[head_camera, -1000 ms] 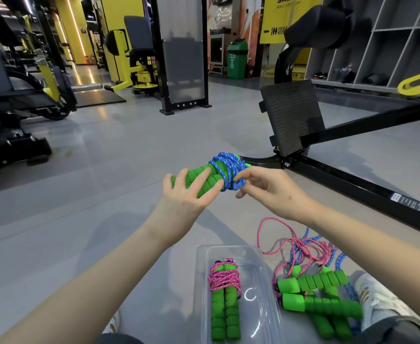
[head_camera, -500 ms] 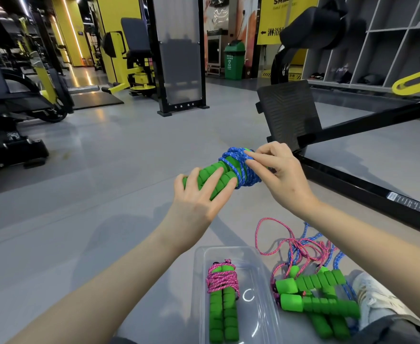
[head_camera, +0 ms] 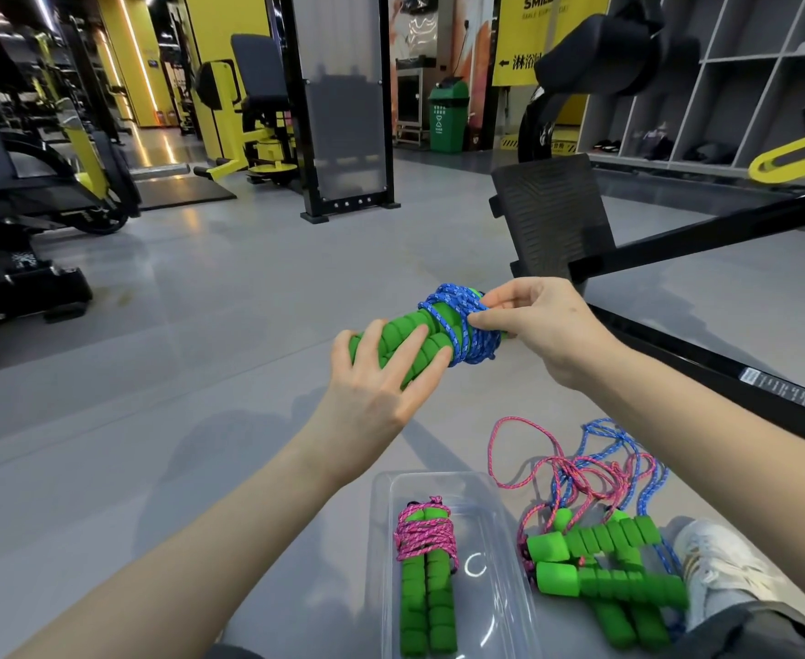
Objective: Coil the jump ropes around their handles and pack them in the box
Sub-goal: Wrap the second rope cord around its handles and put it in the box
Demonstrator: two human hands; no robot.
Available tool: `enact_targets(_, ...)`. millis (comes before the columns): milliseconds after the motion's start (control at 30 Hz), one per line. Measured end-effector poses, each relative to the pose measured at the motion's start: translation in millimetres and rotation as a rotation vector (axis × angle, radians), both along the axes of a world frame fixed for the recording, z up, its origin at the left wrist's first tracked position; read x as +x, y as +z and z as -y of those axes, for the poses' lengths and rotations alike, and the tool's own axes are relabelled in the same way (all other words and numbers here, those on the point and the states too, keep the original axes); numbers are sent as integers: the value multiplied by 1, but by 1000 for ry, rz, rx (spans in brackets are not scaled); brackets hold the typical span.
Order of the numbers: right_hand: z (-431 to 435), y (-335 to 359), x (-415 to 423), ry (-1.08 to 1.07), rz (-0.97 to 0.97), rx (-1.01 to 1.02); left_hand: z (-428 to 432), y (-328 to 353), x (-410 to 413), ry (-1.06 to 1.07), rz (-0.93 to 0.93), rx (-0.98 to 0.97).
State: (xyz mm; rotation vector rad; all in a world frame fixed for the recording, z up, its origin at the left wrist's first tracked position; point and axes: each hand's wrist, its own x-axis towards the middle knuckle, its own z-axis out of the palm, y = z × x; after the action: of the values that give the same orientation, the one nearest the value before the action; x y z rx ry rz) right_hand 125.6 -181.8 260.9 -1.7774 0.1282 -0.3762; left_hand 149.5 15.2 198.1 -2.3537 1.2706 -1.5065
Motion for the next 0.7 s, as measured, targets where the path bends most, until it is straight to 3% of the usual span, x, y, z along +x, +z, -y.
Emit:
enact_targets(67, -1, -2, 1, -41, 19, -59, 1, 0, 0, -1, 2, -5)
enact_targets(267, -7, -5, -7, -192, 237, -553, 6, -2, -2, -10, -4, -27)
enact_targets(400, 0, -5, -5, -220, 292, -580, 7, -3, -6, -12, -29, -26)
enact_targets(700, 4, -2, -4, 43, 176, -712, -2, -3, -1, 37, -36, 36)
